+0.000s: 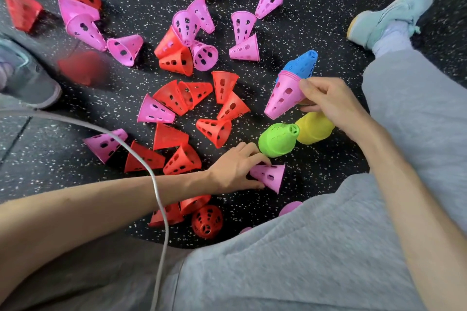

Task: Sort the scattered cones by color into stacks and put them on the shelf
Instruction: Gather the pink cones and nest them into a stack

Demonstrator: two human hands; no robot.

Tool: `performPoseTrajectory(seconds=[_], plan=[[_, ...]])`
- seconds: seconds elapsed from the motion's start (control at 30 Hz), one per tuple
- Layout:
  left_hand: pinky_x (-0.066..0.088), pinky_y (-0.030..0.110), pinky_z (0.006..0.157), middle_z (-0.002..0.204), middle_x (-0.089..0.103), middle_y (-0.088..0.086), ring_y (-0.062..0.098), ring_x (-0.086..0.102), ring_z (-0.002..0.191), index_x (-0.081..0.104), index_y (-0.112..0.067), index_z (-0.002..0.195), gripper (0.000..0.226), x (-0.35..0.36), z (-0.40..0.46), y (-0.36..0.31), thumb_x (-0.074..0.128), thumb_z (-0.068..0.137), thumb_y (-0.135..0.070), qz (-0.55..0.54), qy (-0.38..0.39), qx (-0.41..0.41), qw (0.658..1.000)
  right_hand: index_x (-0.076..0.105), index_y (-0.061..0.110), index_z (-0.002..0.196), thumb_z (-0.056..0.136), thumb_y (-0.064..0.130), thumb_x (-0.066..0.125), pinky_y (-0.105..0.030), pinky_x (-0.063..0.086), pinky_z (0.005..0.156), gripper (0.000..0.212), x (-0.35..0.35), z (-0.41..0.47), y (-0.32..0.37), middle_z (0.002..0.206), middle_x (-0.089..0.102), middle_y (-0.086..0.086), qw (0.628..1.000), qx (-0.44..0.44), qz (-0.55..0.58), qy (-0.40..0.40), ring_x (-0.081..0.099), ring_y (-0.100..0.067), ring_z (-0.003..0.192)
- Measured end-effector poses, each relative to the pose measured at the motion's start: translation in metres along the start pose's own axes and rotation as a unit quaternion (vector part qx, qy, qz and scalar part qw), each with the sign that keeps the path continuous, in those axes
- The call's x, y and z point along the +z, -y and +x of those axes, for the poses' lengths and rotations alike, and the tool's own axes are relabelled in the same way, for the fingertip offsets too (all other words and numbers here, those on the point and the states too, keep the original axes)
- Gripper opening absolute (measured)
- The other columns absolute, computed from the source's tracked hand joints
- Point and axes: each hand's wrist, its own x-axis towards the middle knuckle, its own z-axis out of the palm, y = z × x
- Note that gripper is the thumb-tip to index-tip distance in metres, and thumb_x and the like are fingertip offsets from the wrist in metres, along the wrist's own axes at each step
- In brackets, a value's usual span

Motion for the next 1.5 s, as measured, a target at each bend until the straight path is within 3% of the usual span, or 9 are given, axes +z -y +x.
performPoseTrajectory(seconds=[0.2, 0.4, 0.57, 0.73, 1.03, 1.13, 1.27, 1.4, 1.5], plan=[[0.048, 0.043, 0.091, 0.120, 0.060, -0.001, 0.022, 0.052, 0.103, 0.066, -0.023, 0.122, 0.045, 0.000, -0.004, 0.007, 0.078, 0.084, -0.046, -0.009, 0.021, -0.016, 1.000, 0.073, 0.026, 0.094, 0.107, 0.030, 0.052, -0.033, 0.061, 0.087, 0.025, 0.007, 0.005, 0.005, 0.092, 0.072, 0.009, 1.000, 0.003, 0.005, 0.021, 0.073, -0.008, 0.094], [0.046, 0.033, 0.090, 0.116, 0.064, -0.005, 0.015, 0.054, 0.104, 0.060, -0.020, 0.122, 0.040, -0.020, -0.008, 0.000, 0.073, 0.091, -0.042, -0.049, 0.015, -0.015, 0.999, 0.074, 0.009, 0.102, 0.107, 0.031, 0.051, -0.033, 0.062, 0.086, 0.032, 0.010, 0.002, 0.005, 0.098, 0.073, -0.001, 1.000, 0.002, -0.006, 0.014, 0.072, -0.008, 0.095], [0.043, 0.022, 0.073, 0.105, 0.061, -0.015, 0.004, 0.056, 0.086, 0.050, -0.017, 0.122, 0.044, -0.058, -0.018, -0.004, 0.071, 0.094, -0.043, -0.049, -0.015, -0.029, 0.998, 0.073, 0.013, 0.096, 0.107, 0.032, 0.052, -0.036, 0.062, 0.088, 0.031, 0.016, 0.002, 0.016, 0.101, 0.074, -0.004, 1.000, -0.005, 0.001, 0.019, 0.073, -0.012, 0.099], [0.047, 0.026, 0.062, 0.086, 0.054, -0.022, 0.008, 0.056, 0.069, 0.046, -0.013, 0.121, 0.052, -0.085, -0.030, -0.003, 0.074, 0.090, -0.045, -0.028, -0.084, -0.066, 0.994, 0.072, 0.027, 0.088, 0.107, 0.031, 0.051, -0.037, 0.061, 0.087, 0.029, 0.020, -0.002, 0.026, 0.095, 0.073, -0.001, 0.999, -0.028, 0.023, 0.011, 0.072, -0.016, 0.099], [0.048, 0.035, 0.063, 0.085, 0.064, -0.005, 0.010, 0.051, 0.060, 0.041, -0.023, 0.114, 0.044, -0.097, -0.012, -0.016, 0.073, 0.091, -0.043, -0.139, -0.261, -0.189, 0.936, 0.071, 0.030, 0.080, 0.106, 0.030, 0.052, -0.039, 0.062, 0.088, 0.032, 0.019, -0.005, 0.033, 0.088, 0.067, 0.001, 0.998, -0.060, 0.014, -0.022, 0.068, -0.010, 0.093], [0.040, 0.029, 0.057, 0.084, 0.065, -0.010, 0.007, 0.051, 0.055, 0.043, -0.025, 0.115, 0.043, -0.105, 0.000, -0.019, 0.073, 0.091, -0.045, -0.140, -0.272, -0.186, 0.934, 0.075, 0.034, 0.078, 0.101, 0.048, 0.055, -0.047, 0.061, 0.090, 0.034, 0.026, -0.004, 0.031, 0.082, 0.067, 0.007, 0.999, -0.048, -0.003, -0.006, 0.068, -0.014, 0.090], [0.042, 0.031, 0.057, 0.079, 0.064, -0.016, 0.004, 0.050, 0.056, 0.046, -0.026, 0.111, 0.042, -0.110, 0.012, -0.021, 0.078, 0.088, -0.042, -0.137, -0.276, -0.186, 0.933, 0.068, 0.017, 0.089, 0.083, 0.083, 0.049, -0.065, 0.053, 0.093, 0.069, 0.032, 0.003, 0.025, 0.086, 0.063, -0.019, 0.998, -0.056, -0.025, 0.009, 0.064, -0.025, 0.083], [0.049, 0.035, 0.064, 0.085, 0.063, -0.022, 0.003, 0.053, 0.062, 0.050, -0.029, 0.107, 0.039, -0.115, 0.019, -0.021, 0.079, 0.085, -0.042, -0.121, -0.278, -0.204, 0.931, 0.064, 0.013, 0.085, 0.090, 0.069, 0.050, -0.064, 0.051, 0.096, 0.059, 0.036, 0.008, 0.023, 0.076, 0.052, -0.003, 0.998, -0.053, -0.005, 0.022, 0.053, -0.015, 0.082], [0.048, 0.033, 0.063, 0.091, 0.066, -0.018, -0.006, 0.054, 0.067, 0.051, -0.028, 0.108, 0.037, -0.117, 0.019, -0.019, 0.079, 0.086, -0.040, -0.103, -0.281, -0.207, 0.931, 0.070, 0.017, 0.086, 0.099, 0.055, 0.050, -0.057, 0.053, 0.099, 0.044, 0.039, 0.011, 0.023, 0.088, 0.065, -0.013, 0.998, -0.048, 0.008, 0.035, 0.066, -0.021, 0.090]])
